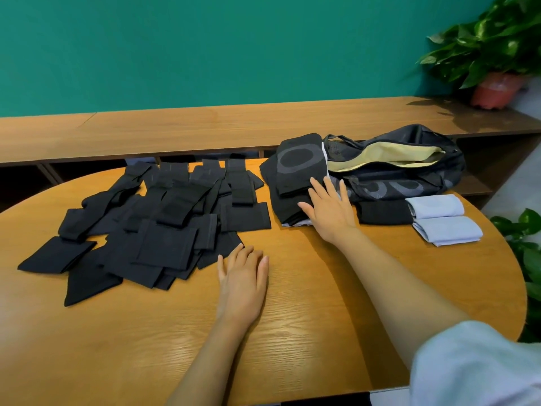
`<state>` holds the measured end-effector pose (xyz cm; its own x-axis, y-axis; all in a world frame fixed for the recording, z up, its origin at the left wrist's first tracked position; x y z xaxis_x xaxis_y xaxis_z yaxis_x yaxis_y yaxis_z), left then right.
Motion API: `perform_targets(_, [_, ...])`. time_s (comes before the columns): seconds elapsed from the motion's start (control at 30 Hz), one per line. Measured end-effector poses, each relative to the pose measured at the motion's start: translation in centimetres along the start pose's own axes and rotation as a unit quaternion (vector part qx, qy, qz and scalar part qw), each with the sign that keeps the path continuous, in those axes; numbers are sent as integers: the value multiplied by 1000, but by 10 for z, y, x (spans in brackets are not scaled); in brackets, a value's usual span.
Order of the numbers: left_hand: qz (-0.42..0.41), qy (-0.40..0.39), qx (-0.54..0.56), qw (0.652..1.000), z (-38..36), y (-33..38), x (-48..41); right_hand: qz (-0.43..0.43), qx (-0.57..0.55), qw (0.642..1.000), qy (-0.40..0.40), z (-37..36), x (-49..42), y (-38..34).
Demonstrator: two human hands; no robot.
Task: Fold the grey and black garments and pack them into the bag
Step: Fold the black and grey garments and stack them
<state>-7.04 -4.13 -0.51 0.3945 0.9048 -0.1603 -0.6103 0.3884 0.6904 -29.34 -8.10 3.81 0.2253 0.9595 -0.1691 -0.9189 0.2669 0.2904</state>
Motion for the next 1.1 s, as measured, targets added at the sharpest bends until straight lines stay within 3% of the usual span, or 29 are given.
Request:
perform_targets(0.17, [2, 5, 10, 1000, 2, 1, 2, 21, -107, 985, 132, 25, 32, -10])
perform_targets(0.27, [-3, 27, 47, 999, 5, 3, 3, 60, -173, 970, 162, 29, 71, -21])
perform_targets(0.57, [-140, 71, 46, 987, 14, 12, 14, 49, -313, 939, 137, 25, 165, -35])
perform_targets(0.73, [-109, 53, 79, 990, 14, 13, 40, -2, -336, 941, 51, 12, 181, -30])
perform_targets(1.1, [-45, 67, 88, 993, 16, -1, 67, -91, -320, 938, 102, -3, 192, -23])
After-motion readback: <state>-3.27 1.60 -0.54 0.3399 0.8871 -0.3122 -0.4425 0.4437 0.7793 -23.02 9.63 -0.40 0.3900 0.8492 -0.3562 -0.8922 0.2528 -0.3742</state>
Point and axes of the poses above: each hand's wrist, its own x-axis away from the middle knuckle, its own z-axis out of the back of the hand, y = z × x, the point moved 7 cm from there along -x, towards the middle knuckle, and after that the axes turned 14 degrees about x, right-handed, at the moved point
